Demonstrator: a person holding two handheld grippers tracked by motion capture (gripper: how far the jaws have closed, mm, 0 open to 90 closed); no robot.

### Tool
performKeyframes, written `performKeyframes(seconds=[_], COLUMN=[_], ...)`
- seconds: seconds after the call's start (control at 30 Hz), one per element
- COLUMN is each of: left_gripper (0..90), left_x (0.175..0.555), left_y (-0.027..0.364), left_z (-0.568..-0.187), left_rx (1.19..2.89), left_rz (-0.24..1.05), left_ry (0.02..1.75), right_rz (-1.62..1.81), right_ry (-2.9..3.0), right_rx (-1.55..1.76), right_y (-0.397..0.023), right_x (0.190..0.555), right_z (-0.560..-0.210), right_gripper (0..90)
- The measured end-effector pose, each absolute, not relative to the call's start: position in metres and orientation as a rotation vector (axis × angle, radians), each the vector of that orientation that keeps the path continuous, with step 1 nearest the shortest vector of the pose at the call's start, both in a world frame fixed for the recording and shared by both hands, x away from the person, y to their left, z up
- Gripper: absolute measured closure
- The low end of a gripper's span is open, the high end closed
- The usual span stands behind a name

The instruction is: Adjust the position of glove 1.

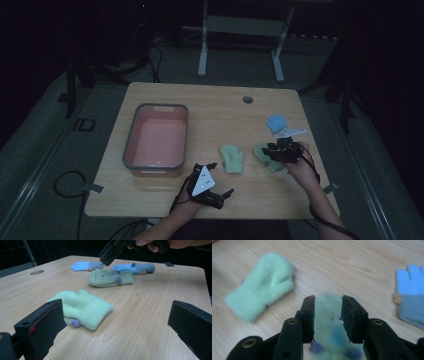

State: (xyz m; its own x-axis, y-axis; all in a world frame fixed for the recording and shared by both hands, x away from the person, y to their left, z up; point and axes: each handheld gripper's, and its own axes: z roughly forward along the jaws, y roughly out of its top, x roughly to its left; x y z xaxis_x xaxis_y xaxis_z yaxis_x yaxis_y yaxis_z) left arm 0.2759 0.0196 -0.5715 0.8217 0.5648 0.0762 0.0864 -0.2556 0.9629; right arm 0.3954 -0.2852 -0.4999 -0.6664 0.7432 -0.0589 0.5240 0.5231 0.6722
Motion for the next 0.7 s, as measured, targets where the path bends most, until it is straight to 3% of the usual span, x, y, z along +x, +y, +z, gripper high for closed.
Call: performKeyframes(seconds=[0.23,0.53,0.7], left_gripper=[0.8,0.8,0.8], left_x=[0.276,0.276,0.276], left_y=[0.02,0.021,0.02], left_z=[-0.571,-0.572,-0.571], left_rx=[1.793,1.785,1.791], left_rz=[0.487,0.484,0.487], left_ry=[0.5,0.502,0.501], right_rz=[0.868,0.859,0.863], right_ry=[2.492,2.498,2.506], right_rx=[1.058,1.1,1.106], right_y=[-0.31,-0.313,-0.309], right_x=[0.402,0.404,0.402], right_z=[-0.513,-0.539,-0.54], right_gripper=[62.9,62.1,78.2])
